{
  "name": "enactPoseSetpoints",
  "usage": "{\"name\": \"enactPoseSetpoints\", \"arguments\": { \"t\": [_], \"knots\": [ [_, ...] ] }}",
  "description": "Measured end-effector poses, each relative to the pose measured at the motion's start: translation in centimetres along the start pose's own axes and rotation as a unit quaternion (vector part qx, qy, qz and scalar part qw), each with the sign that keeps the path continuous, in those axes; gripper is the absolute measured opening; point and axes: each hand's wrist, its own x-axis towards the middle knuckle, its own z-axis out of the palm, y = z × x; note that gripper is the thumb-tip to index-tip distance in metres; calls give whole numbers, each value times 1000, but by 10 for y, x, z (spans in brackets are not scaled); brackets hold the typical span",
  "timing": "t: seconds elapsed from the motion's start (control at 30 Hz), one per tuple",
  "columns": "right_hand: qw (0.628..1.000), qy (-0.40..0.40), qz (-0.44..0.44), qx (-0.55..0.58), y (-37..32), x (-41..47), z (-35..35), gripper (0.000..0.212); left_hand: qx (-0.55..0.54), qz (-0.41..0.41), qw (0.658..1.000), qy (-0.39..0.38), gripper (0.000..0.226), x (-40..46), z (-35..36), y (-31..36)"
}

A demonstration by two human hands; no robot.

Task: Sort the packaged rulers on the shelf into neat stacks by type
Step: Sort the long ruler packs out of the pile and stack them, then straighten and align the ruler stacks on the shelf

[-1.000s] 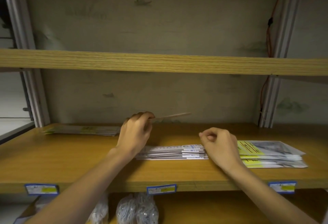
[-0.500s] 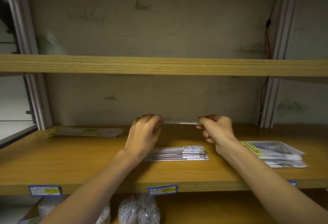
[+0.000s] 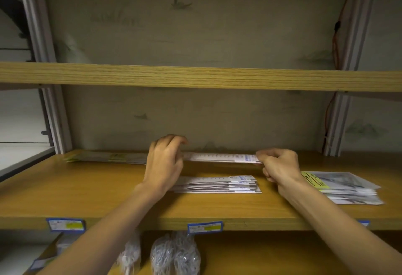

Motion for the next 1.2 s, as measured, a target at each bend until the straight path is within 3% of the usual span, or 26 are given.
{"name": "enactPoseSetpoints", "arguments": {
  "t": [0.23,0.37,0.57,0.73,1.2],
  "knots": [
    [999,-34,-19,-32,9,-8,1,7,4,-16,1000,-3,31,-7,2,-9],
    [993,-43,-76,-85,13,-10,-1,8,5,-21,1000,-20,32,-10,4,-8],
    [952,-23,-188,-241,14,-11,-5,16,9,-28,999,-32,31,-9,2,-3],
    [921,-42,-227,-313,17,-14,-5,15,18,-29,999,-41,30,-11,1,5],
    [931,-34,-294,-214,7,-32,2,17,40,-36,998,-33,28,-31,-19,14]
  ]
}}
